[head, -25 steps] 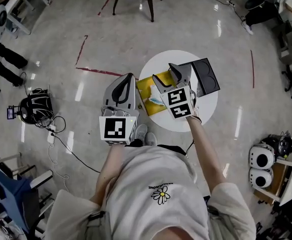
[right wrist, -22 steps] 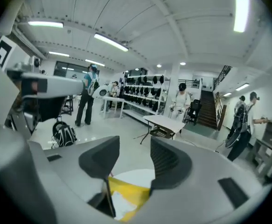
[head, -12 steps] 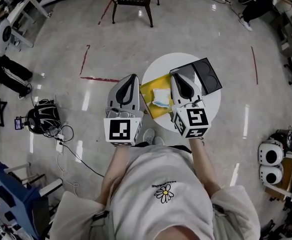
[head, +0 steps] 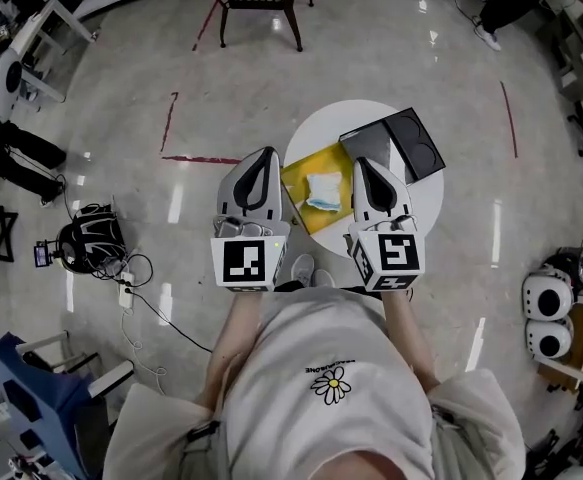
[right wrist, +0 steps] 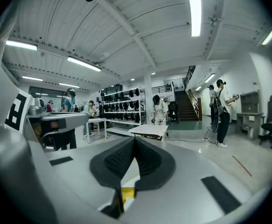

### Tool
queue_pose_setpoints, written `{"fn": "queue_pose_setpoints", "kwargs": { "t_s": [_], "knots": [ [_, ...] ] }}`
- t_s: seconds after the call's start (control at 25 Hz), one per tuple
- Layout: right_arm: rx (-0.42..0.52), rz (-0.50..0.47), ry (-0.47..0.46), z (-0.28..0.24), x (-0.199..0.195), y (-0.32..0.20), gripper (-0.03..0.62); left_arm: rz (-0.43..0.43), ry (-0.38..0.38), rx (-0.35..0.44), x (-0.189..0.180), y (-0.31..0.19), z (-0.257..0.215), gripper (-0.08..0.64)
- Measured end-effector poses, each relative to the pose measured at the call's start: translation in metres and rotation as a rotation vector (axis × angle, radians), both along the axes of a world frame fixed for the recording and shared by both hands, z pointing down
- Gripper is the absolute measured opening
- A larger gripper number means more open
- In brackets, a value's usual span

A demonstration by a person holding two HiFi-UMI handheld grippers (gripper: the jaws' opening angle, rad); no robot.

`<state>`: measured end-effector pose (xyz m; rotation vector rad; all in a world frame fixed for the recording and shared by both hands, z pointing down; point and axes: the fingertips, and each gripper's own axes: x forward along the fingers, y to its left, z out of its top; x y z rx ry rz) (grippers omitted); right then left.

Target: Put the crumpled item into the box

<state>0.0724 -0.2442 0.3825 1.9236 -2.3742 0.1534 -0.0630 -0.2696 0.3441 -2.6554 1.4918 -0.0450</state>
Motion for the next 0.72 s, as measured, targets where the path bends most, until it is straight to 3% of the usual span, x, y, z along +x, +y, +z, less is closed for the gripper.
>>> {"fn": "queue_pose_setpoints", "kwargs": {
  "t_s": [0.72],
  "knots": [
    [-0.002, 0.001, 0.022, 0.002, 0.0023, 0.0043, 0.004, 0.013, 0.009, -0.016, 0.004, 0.0053, 0.0026, 0.002]
  ]
}}
